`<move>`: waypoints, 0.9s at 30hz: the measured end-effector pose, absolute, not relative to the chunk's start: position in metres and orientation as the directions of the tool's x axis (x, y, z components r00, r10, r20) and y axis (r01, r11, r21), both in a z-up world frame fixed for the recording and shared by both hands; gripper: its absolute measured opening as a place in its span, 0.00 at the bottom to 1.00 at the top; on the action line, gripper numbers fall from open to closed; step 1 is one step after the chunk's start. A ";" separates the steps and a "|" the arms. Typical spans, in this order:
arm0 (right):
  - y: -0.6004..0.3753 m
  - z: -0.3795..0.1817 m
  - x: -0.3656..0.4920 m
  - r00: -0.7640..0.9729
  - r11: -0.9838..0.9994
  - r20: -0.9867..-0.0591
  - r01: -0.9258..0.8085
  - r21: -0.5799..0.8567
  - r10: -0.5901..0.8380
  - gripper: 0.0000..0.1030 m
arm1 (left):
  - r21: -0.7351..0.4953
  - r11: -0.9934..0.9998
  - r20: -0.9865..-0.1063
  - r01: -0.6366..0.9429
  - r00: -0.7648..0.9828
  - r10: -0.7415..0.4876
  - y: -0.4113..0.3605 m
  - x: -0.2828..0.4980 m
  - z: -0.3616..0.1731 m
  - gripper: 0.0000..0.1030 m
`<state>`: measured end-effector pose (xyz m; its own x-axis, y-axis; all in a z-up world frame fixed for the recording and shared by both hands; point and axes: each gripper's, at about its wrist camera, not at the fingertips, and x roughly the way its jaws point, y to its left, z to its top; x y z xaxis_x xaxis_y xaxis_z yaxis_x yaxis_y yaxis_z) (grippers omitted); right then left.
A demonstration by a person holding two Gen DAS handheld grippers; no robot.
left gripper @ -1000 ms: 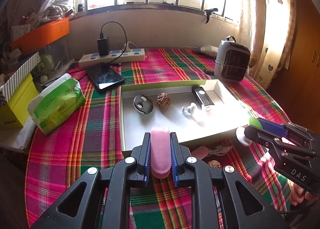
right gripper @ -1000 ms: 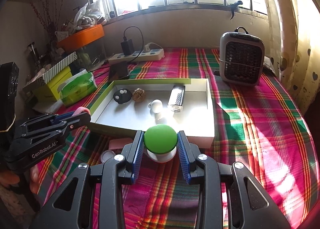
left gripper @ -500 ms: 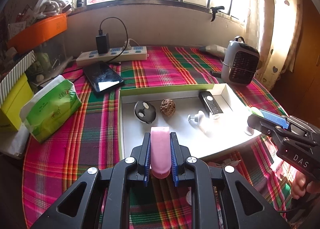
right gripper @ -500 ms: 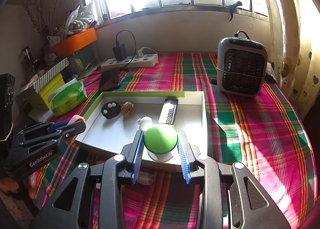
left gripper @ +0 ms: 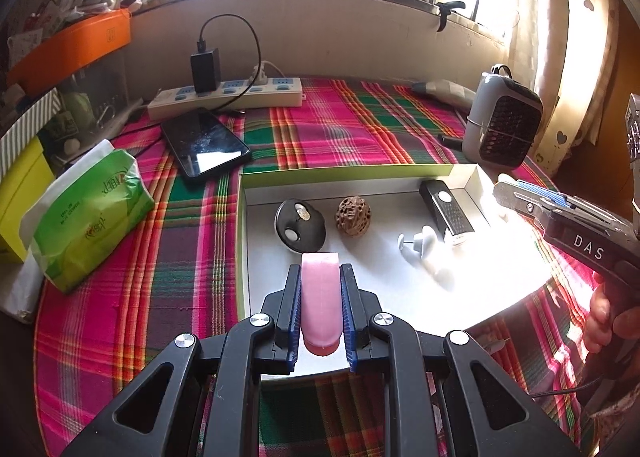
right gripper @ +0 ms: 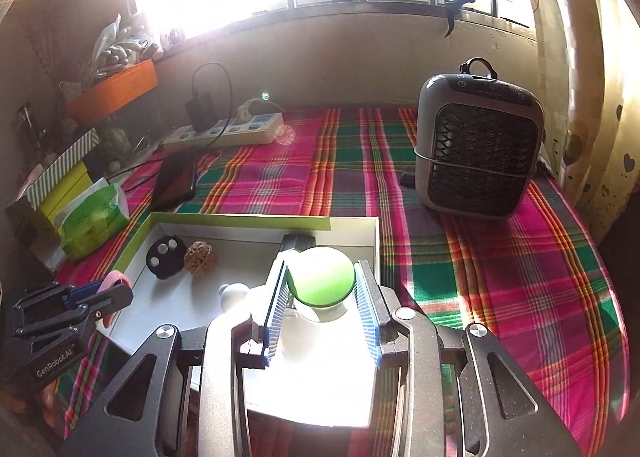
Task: Organize objects
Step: 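Carry the pink piece and green-lidded jar with both grippers over the white box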
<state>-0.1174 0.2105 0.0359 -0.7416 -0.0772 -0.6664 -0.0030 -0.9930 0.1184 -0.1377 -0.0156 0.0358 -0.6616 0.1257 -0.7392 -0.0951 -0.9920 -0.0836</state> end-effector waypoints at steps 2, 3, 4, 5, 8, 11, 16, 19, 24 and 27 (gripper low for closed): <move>0.211 0.034 -0.123 -0.739 -0.993 -0.669 0.000 0.121 -0.082 0.34 | -0.086 -0.992 -0.743 -0.093 -0.657 0.126 -0.016 -0.140 0.033 0.15; 0.212 0.032 -0.126 -0.735 -0.992 -0.673 -0.001 0.123 -0.083 0.34 | -0.087 -0.992 -0.745 -0.091 -0.655 0.126 -0.017 -0.142 0.032 0.15; 0.212 0.031 -0.128 -0.732 -0.992 -0.676 -0.002 0.125 -0.084 0.34 | -0.088 -0.992 -0.747 -0.090 -0.653 0.125 -0.017 -0.143 0.031 0.15; 0.212 0.029 -0.131 -0.730 -0.992 -0.678 0.000 0.126 -0.086 0.34 | -0.089 -0.992 -0.749 -0.087 -0.651 0.124 -0.018 -0.144 0.030 0.15; 0.213 0.026 -0.137 -0.726 -0.993 -0.683 -0.003 0.116 -0.078 0.34 | -0.088 -0.992 -0.750 -0.089 -0.649 0.125 -0.018 -0.146 0.028 0.15; 0.214 0.022 -0.144 -0.718 -0.994 -0.692 -0.007 0.112 -0.073 0.34 | -0.091 -0.992 -0.756 -0.087 -0.643 0.126 -0.019 -0.149 0.025 0.15; 0.220 0.016 -0.152 -0.706 -0.990 -0.702 -0.012 0.139 -0.090 0.34 | -0.093 -0.992 -0.759 -0.087 -0.638 0.127 -0.020 -0.153 0.022 0.15; 0.219 0.017 -0.153 -0.709 -0.991 -0.699 -0.004 0.133 -0.091 0.34 | -0.094 -0.992 -0.762 -0.083 -0.636 0.125 -0.021 -0.156 0.020 0.15; 0.217 0.017 -0.155 -0.709 -0.992 -0.699 0.006 0.129 -0.096 0.34 | -0.091 -0.992 -0.762 -0.085 -0.635 0.124 -0.020 -0.158 0.018 0.15; 0.216 0.016 -0.156 -0.711 -0.992 -0.697 0.006 0.123 -0.091 0.34 | -0.086 -0.993 -0.762 -0.077 -0.637 0.116 -0.021 -0.161 0.017 0.15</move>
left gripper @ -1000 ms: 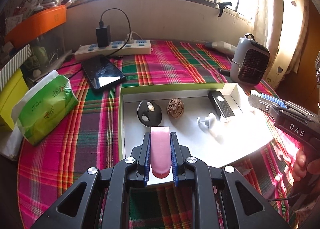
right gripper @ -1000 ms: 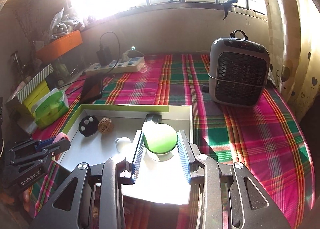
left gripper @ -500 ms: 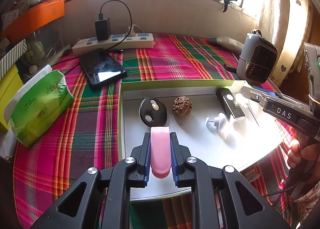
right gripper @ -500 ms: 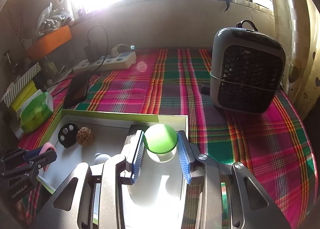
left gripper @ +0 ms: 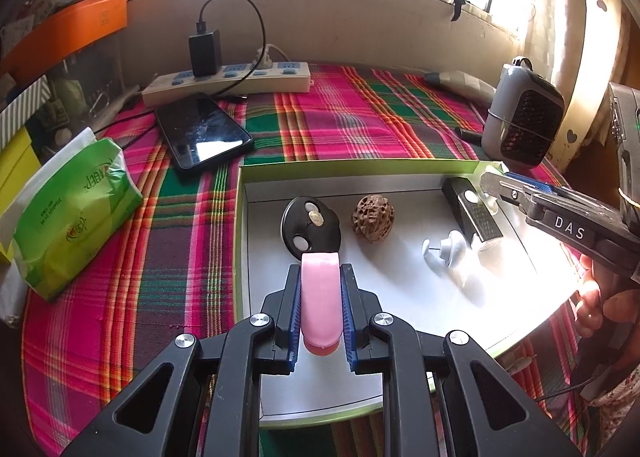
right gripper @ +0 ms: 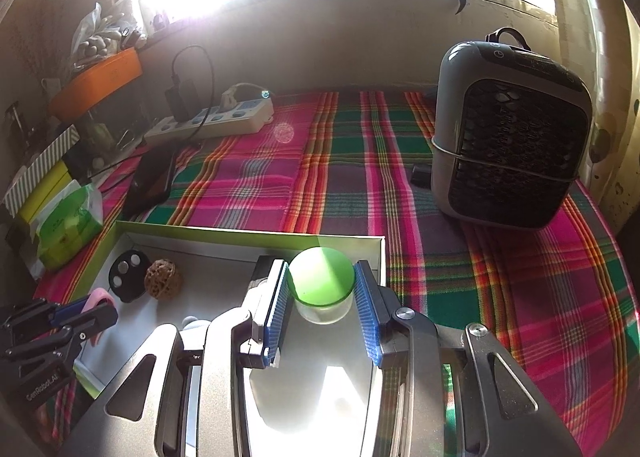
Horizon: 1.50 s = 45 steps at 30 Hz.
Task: Organize objects
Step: 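Carry the pink piece and green-lidded jar with both grippers over the white box, then lower and release the pink piece with the left gripper while the right releases the jar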
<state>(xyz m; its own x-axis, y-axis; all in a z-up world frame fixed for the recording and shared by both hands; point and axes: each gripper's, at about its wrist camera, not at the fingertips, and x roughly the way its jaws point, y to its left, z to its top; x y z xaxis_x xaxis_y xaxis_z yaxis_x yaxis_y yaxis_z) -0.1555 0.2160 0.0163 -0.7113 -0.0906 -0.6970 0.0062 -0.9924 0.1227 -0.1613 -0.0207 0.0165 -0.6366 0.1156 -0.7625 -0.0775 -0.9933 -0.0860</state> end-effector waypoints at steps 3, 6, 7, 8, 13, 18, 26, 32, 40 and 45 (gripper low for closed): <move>0.214 0.016 -0.155 -0.714 -0.993 -0.695 0.010 0.114 -0.087 0.34 | -0.081 -0.994 -0.763 -0.078 -0.636 0.112 -0.021 -0.163 0.015 0.15; 0.213 0.016 -0.156 -0.714 -0.993 -0.695 0.013 0.115 -0.090 0.34 | -0.080 -0.994 -0.767 -0.080 -0.632 0.113 -0.019 -0.166 0.013 0.15; 0.213 0.015 -0.156 -0.714 -0.993 -0.695 0.014 0.116 -0.091 0.34 | -0.076 -0.994 -0.766 -0.079 -0.633 0.109 -0.018 -0.166 0.013 0.15; 0.213 0.016 -0.156 -0.714 -0.993 -0.694 0.017 0.115 -0.092 0.34 | -0.071 -0.994 -0.765 -0.078 -0.635 0.105 -0.017 -0.167 0.013 0.15; 0.211 0.014 -0.157 -0.711 -0.994 -0.697 0.024 0.109 -0.094 0.34 | -0.066 -0.995 -0.764 -0.080 -0.637 0.102 -0.017 -0.168 0.012 0.15; 0.209 0.012 -0.158 -0.705 -0.993 -0.702 0.026 0.111 -0.097 0.34 | -0.063 -0.995 -0.763 -0.081 -0.639 0.100 -0.018 -0.168 0.011 0.15; 0.209 0.012 -0.158 -0.705 -0.994 -0.703 0.027 0.106 -0.094 0.34 | -0.058 -0.995 -0.763 -0.081 -0.640 0.096 -0.018 -0.167 0.011 0.16; 0.208 0.011 -0.158 -0.704 -0.994 -0.704 0.024 0.105 -0.092 0.34 | -0.059 -0.994 -0.765 -0.091 -0.636 0.104 -0.018 -0.168 0.012 0.19; 0.208 0.011 -0.156 -0.705 -0.994 -0.703 0.026 0.104 -0.092 0.35 | -0.066 -0.993 -0.766 -0.094 -0.634 0.111 -0.019 -0.167 0.014 0.24; 0.204 0.013 -0.154 -0.711 -0.994 -0.697 0.033 0.100 -0.093 0.43 | -0.066 -0.993 -0.766 -0.093 -0.634 0.110 -0.017 -0.166 0.014 0.26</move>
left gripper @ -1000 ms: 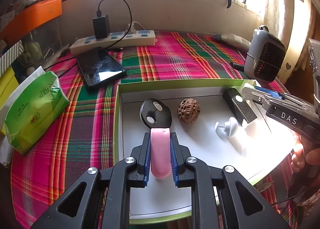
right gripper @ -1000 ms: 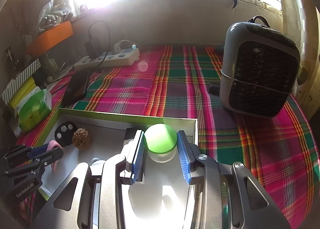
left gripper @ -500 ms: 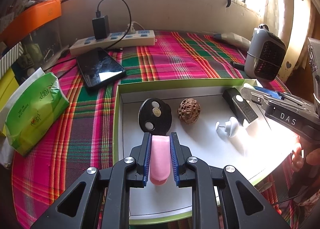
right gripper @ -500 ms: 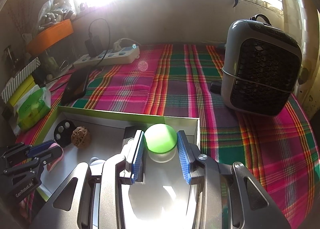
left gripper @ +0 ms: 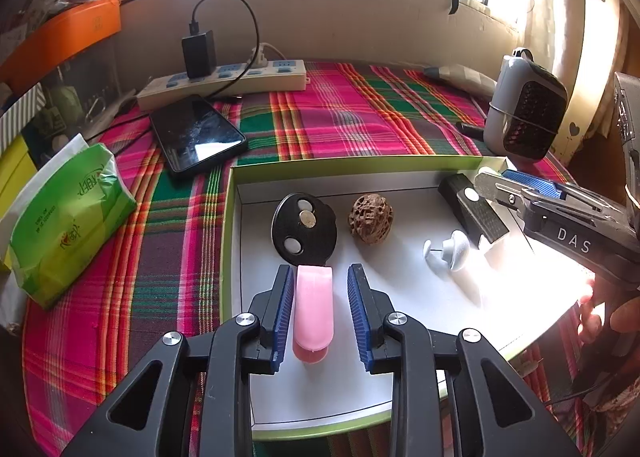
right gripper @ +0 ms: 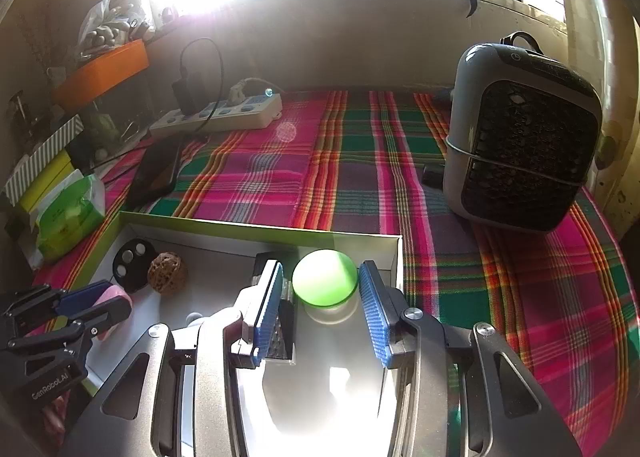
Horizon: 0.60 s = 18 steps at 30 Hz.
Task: Organize objects
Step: 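Lower and release the pink piece with the left gripper while the right releases the jar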
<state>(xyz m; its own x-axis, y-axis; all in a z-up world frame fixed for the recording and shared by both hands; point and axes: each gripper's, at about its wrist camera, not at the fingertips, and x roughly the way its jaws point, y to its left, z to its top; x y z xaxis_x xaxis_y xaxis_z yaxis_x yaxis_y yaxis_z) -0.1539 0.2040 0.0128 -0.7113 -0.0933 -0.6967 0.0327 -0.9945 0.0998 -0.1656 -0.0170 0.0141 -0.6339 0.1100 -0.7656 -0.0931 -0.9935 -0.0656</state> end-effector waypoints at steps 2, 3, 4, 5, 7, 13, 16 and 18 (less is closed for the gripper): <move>0.203 0.013 -0.153 -0.713 -0.995 -0.695 0.030 0.098 -0.090 0.43 | -0.066 -0.994 -0.765 -0.091 -0.634 0.109 -0.017 -0.165 0.014 0.26; 0.203 0.014 -0.153 -0.713 -0.994 -0.695 0.029 0.101 -0.091 0.43 | -0.066 -0.994 -0.765 -0.093 -0.634 0.110 -0.017 -0.166 0.014 0.27; 0.203 0.014 -0.152 -0.713 -0.994 -0.695 0.028 0.102 -0.091 0.43 | -0.064 -0.994 -0.765 -0.090 -0.636 0.107 -0.017 -0.165 0.014 0.27; 0.203 0.014 -0.152 -0.715 -0.995 -0.694 0.026 0.101 -0.090 0.43 | -0.061 -0.994 -0.764 -0.087 -0.637 0.103 -0.017 -0.164 0.015 0.27; 0.202 0.015 -0.150 -0.718 -0.995 -0.691 0.026 0.101 -0.089 0.43 | -0.057 -0.995 -0.763 -0.083 -0.639 0.097 -0.018 -0.162 0.016 0.27; 0.197 0.020 -0.143 -0.725 -0.995 -0.683 0.033 0.097 -0.091 0.43 | -0.055 -0.996 -0.757 -0.072 -0.648 0.089 -0.022 -0.153 0.021 0.27; 0.192 0.023 -0.139 -0.730 -0.996 -0.678 0.038 0.083 -0.084 0.44 | -0.052 -0.996 -0.751 -0.070 -0.654 0.086 -0.022 -0.148 0.024 0.27; 0.190 0.026 -0.134 -0.737 -0.996 -0.671 0.039 0.078 -0.081 0.44 | -0.051 -0.996 -0.746 -0.069 -0.660 0.084 -0.021 -0.145 0.027 0.27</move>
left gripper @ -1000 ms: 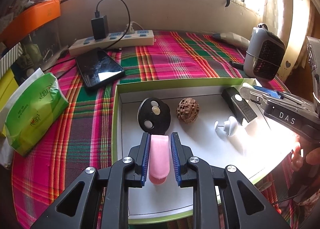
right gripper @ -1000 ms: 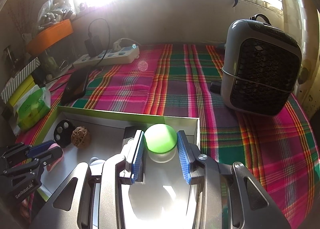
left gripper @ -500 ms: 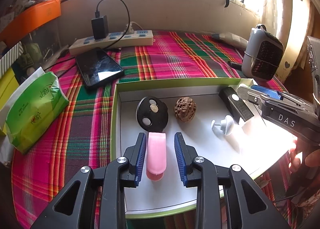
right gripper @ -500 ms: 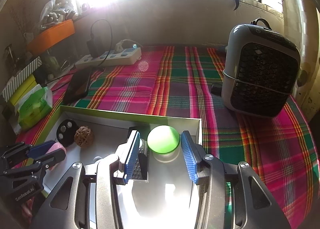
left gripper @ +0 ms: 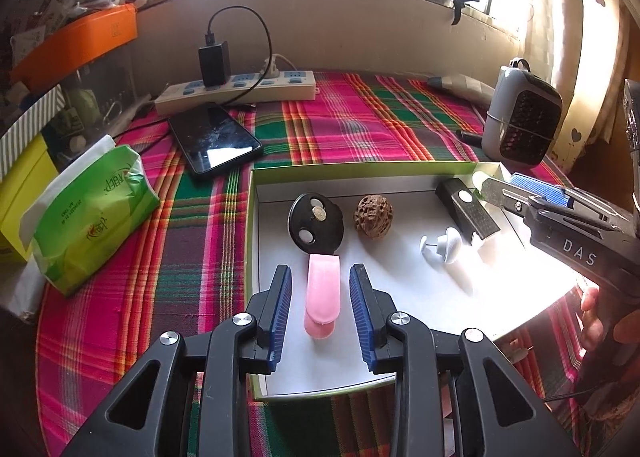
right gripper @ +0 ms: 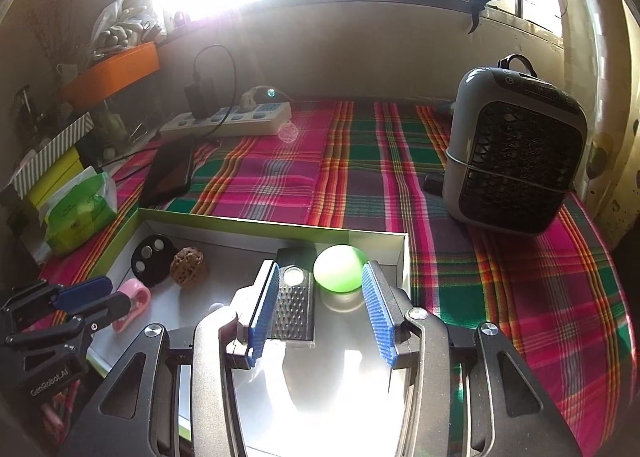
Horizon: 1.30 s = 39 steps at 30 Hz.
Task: Organize objects
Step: 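Lower and release the pink piece with the left gripper while the right releases the jar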
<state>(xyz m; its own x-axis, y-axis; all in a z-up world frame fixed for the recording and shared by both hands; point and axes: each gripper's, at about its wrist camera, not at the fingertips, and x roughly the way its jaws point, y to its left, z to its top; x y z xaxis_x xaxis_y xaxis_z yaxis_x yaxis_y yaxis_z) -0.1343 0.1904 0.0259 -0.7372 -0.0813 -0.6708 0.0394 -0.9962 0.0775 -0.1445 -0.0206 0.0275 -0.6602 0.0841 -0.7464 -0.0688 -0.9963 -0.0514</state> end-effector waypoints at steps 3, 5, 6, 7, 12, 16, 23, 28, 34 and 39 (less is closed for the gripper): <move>0.188 0.030 -0.127 -0.745 -0.997 -0.662 0.039 0.072 -0.077 0.44 | -0.049 -0.997 -0.740 -0.067 -0.668 0.082 -0.019 -0.139 0.032 0.27; 0.186 0.033 -0.122 -0.749 -0.997 -0.659 0.040 0.071 -0.077 0.44 | -0.048 -0.997 -0.735 -0.067 -0.674 0.080 -0.016 -0.134 0.034 0.27; 0.185 0.034 -0.119 -0.751 -0.997 -0.655 0.043 0.071 -0.079 0.44 | -0.046 -0.997 -0.733 -0.066 -0.676 0.078 -0.015 -0.132 0.035 0.27; 0.184 0.035 -0.116 -0.752 -0.996 -0.654 0.046 0.070 -0.081 0.44 | -0.044 -0.997 -0.731 -0.066 -0.678 0.077 -0.014 -0.129 0.036 0.27; 0.176 0.038 -0.101 -0.756 -0.996 -0.648 0.063 0.066 -0.091 0.45 | -0.039 -0.997 -0.725 -0.071 -0.685 0.077 -0.010 -0.118 0.041 0.27; 0.170 0.037 -0.090 -0.759 -0.995 -0.644 0.072 0.066 -0.098 0.45 | -0.036 -0.997 -0.721 -0.069 -0.689 0.074 -0.008 -0.110 0.043 0.27; 0.165 0.035 -0.075 -0.757 -0.993 -0.643 0.074 0.087 -0.113 0.45 | -0.046 -0.997 -0.710 -0.062 -0.700 0.076 -0.006 -0.095 0.046 0.27; 0.163 0.034 -0.064 -0.757 -0.992 -0.641 0.080 0.096 -0.123 0.46 | -0.057 -0.996 -0.708 -0.066 -0.701 0.087 -0.006 -0.086 0.046 0.27; 0.162 0.029 -0.052 -0.753 -0.991 -0.645 0.080 0.109 -0.132 0.46 | -0.074 -0.995 -0.712 -0.072 -0.695 0.103 -0.003 -0.078 0.041 0.28; 0.162 0.024 -0.043 -0.747 -0.990 -0.651 0.077 0.118 -0.136 0.46 | -0.088 -0.992 -0.719 -0.088 -0.684 0.125 0.002 -0.071 0.035 0.28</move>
<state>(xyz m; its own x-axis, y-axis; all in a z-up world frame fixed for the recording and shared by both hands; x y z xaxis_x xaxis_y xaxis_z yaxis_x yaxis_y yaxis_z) -0.0425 0.1624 0.0239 -0.7470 -0.1355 -0.6509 0.0772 -0.9901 0.1175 -0.0710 0.0025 0.0349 -0.6839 0.1248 -0.7189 -0.0882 -0.9922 -0.0884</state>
